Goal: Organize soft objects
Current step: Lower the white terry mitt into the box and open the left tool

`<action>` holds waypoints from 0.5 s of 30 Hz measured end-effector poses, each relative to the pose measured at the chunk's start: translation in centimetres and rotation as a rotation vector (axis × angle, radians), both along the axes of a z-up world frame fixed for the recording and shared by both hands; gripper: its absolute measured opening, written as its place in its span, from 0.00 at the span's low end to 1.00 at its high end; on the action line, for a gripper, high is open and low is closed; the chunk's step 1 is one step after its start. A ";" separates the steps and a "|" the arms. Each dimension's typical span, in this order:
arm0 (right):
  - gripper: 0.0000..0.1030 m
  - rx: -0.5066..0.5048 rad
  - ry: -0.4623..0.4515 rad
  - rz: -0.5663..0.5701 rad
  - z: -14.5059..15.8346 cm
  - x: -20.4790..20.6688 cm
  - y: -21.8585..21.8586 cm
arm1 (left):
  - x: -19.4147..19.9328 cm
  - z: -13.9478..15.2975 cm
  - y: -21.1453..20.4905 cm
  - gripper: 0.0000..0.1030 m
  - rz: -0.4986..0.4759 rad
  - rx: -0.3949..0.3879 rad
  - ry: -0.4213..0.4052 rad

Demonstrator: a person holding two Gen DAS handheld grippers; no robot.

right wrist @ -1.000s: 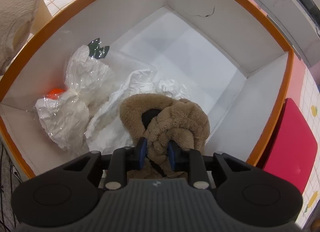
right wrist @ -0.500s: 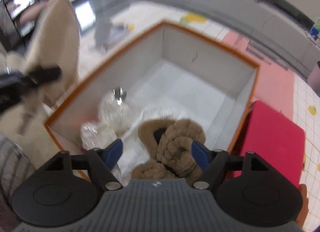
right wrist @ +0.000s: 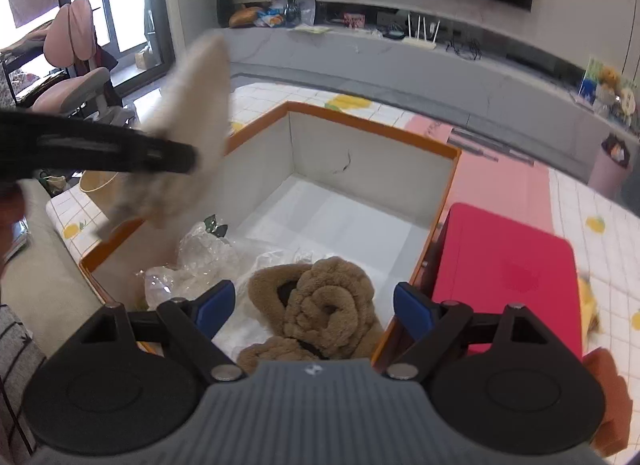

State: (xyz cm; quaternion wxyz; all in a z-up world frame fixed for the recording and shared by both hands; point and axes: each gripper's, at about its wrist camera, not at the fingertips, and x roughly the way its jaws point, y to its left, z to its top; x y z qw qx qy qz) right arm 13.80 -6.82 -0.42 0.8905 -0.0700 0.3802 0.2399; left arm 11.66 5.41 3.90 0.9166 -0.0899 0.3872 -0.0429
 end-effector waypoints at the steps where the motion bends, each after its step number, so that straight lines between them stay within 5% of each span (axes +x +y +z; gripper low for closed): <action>1: 0.83 0.023 0.005 -0.008 0.0 0.2 -0.3 | 1.1 -0.6 -0.4 0.21 -0.006 -0.004 0.036; 8: 0.83 0.023 0.007 -0.009 -0.5 1.0 -1.0 | 5.8 -3.0 -3.1 0.21 -0.035 0.189 0.074; 13: 0.82 0.059 0.026 -0.022 -0.9 1.9 -1.6 | 6.6 -4.0 -2.9 0.22 -0.039 0.199 0.077; 15: 0.82 0.052 0.020 -0.018 -1.0 1.9 -1.3 | 6.7 -4.6 -2.9 0.31 -0.050 0.215 0.076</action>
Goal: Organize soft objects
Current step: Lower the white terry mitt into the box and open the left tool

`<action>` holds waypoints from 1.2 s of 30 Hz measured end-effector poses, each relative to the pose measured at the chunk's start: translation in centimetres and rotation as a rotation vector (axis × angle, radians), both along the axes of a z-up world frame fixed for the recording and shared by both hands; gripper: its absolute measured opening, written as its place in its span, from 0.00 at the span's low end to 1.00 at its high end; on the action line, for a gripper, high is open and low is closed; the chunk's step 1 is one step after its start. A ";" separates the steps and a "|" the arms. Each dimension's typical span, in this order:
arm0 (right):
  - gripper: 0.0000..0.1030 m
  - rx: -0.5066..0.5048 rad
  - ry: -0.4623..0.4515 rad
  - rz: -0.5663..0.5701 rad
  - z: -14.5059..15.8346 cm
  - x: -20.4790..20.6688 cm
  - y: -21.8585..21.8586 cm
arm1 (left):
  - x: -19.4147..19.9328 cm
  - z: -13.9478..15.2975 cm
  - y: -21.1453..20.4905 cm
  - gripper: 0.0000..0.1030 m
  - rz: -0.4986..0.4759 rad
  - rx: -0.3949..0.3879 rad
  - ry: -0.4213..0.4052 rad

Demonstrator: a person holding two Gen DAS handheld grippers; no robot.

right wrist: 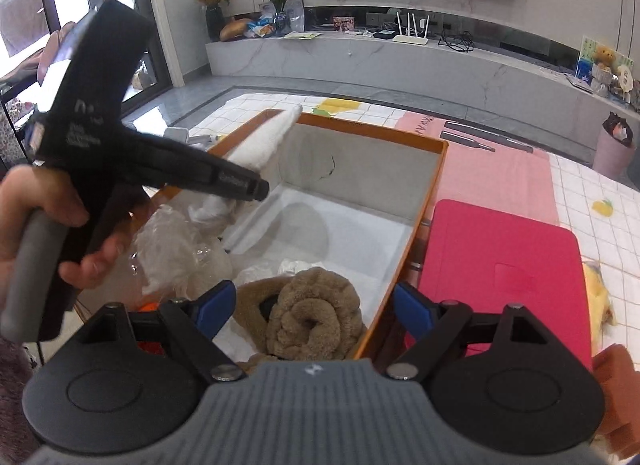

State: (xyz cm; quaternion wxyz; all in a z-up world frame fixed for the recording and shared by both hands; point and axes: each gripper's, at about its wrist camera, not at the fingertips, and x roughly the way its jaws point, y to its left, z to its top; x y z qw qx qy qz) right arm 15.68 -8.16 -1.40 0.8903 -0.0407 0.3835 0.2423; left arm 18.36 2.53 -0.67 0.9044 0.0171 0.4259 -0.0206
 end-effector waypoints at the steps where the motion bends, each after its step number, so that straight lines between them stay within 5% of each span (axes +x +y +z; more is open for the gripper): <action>1: 0.83 -0.006 -0.004 0.003 0.0 -0.2 0.1 | -0.1 -0.4 0.0 0.34 -0.004 0.015 -0.002; 3: 0.84 -0.009 -0.011 -0.001 -0.1 -0.2 0.3 | -0.1 -1.0 0.0 0.37 -0.003 0.025 0.001; 8: 0.84 -0.011 -0.022 0.010 -0.3 -0.4 0.1 | -1.1 0.5 1.3 0.25 -0.006 -0.121 0.049; 12: 0.83 0.017 -0.010 0.003 -0.3 -0.2 -0.4 | -3.5 3.3 0.7 0.24 0.009 -0.047 -0.065; 18: 0.84 0.002 -0.021 0.006 -0.4 -0.2 0.0 | -4.7 7.6 1.0 0.25 0.017 -0.137 -0.274; 21: 0.84 0.008 -0.018 0.002 -0.4 -0.1 -0.1 | -3.3 7.1 0.3 0.25 0.045 -0.068 -0.322; 28: 0.85 0.015 -0.019 0.007 -0.5 -0.1 -0.2 | -0.4 1.9 -0.6 0.25 0.051 0.039 -0.211; 31: 0.86 0.048 -0.009 -0.002 -0.7 0.0 -0.6 | -0.1 1.0 -1.4 0.41 0.044 0.102 -0.176; 33: 0.85 0.050 -0.006 0.003 -0.6 0.0 -0.6 | -0.1 0.8 -1.4 0.61 0.095 0.134 -0.168; 36: 0.85 0.052 -0.006 0.002 -0.7 0.0 -0.6 | -0.6 1.2 -0.8 0.67 0.161 0.146 -0.185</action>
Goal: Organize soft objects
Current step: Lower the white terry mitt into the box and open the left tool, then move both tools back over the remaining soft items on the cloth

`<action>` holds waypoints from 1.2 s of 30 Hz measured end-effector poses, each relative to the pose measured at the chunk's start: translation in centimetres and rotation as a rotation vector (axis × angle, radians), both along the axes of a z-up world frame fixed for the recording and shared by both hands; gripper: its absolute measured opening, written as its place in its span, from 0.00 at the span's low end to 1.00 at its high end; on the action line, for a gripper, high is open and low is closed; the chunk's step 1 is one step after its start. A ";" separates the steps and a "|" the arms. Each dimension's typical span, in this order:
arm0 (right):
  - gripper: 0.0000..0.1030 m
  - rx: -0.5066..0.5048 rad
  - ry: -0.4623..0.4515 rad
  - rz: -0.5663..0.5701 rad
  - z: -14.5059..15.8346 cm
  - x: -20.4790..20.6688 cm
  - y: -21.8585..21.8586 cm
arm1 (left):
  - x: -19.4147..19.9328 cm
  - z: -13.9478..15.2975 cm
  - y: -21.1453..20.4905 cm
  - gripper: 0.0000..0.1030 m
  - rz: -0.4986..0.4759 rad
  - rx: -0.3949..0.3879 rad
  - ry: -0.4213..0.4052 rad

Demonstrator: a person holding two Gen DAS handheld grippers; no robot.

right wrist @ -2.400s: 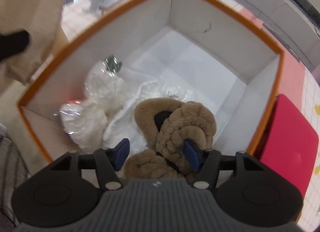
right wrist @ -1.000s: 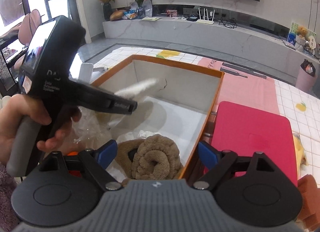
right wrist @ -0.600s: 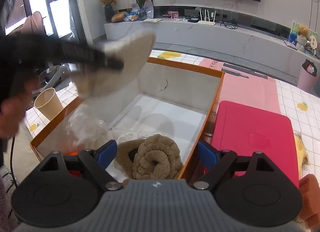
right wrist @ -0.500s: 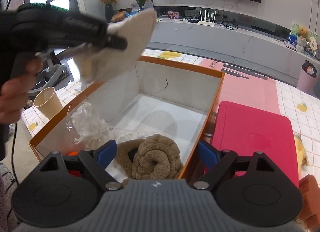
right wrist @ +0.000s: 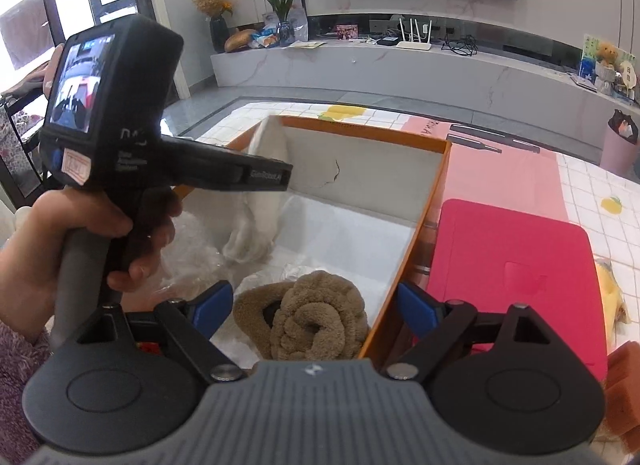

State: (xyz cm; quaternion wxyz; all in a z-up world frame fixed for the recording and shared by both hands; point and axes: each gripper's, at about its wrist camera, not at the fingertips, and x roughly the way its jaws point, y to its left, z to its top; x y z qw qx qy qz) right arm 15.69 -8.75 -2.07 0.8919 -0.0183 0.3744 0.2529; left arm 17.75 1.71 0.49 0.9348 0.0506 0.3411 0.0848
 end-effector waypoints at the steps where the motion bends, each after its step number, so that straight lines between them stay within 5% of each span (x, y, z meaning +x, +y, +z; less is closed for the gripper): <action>1: 0.85 -0.003 0.000 0.001 0.0 0.0 0.0 | -0.3 0.3 0.3 0.68 -0.005 -0.026 -0.001; 13: 0.84 -0.022 -0.009 -0.021 0.4 -0.4 0.3 | -5.3 6.1 3.5 0.83 -0.019 -0.218 -0.095; 17: 0.84 -0.033 -0.016 -0.046 0.9 -0.7 0.6 | -6.4 6.2 4.3 0.85 -0.029 -0.216 -0.087; 23: 0.89 -0.086 -0.013 -0.043 0.5 -1.4 1.9 | -5.5 3.7 3.5 0.87 0.105 -0.131 0.033; 36: 0.95 -0.064 -0.012 -0.133 2.8 -3.7 0.0 | -8.2 4.3 -0.5 0.87 -0.006 -0.215 0.050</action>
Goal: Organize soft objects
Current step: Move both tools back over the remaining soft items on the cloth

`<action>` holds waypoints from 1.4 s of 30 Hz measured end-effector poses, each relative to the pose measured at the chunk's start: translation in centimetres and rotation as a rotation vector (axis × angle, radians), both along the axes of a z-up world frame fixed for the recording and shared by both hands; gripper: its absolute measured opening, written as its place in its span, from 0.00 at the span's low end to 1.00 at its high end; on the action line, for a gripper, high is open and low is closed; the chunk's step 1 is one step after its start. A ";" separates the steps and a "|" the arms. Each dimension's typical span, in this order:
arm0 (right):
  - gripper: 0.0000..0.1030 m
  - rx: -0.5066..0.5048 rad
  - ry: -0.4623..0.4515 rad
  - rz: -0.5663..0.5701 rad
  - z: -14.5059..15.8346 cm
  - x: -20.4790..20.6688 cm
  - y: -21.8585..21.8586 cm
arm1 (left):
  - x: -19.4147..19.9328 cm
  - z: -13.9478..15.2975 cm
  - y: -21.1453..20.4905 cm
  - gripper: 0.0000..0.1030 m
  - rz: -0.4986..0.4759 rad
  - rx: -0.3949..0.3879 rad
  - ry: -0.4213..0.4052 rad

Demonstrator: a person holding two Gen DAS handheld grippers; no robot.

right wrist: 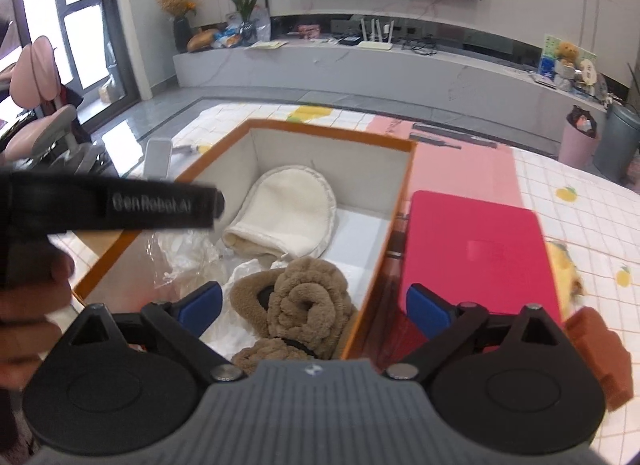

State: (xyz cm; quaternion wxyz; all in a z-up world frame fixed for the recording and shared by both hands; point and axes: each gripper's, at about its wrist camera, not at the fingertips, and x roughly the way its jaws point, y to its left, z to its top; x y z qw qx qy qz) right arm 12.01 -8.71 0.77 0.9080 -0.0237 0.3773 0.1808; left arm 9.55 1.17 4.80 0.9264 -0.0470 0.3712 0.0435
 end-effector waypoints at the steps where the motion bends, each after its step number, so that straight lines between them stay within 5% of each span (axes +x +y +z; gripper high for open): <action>1: 0.95 0.003 -0.002 -0.008 0.3 -0.2 -0.2 | -0.2 0.1 -0.5 0.87 -0.008 0.001 -0.003; 16: 0.95 0.044 -0.059 -0.109 4.6 -2.9 -7.0 | -2.6 4.7 -9.9 0.88 -0.144 0.084 -0.115; 22: 0.97 -0.035 -0.069 -0.146 4.9 -2.6 -11.0 | -2.1 4.5 -13.1 0.89 -0.204 0.030 -0.142; 30: 0.97 -0.118 -0.019 -0.194 1.3 0.0 -17.7 | 0.2 1.7 -17.1 0.90 -0.240 0.054 -0.128; 39: 0.97 -0.092 0.176 -0.094 -5.1 4.7 -21.3 | -0.5 -2.2 -20.2 0.90 -0.287 0.115 -0.099; 42: 0.97 -0.180 0.167 -0.026 -6.8 5.3 -20.4 | -0.5 -3.3 -20.2 0.90 -0.322 0.073 -0.072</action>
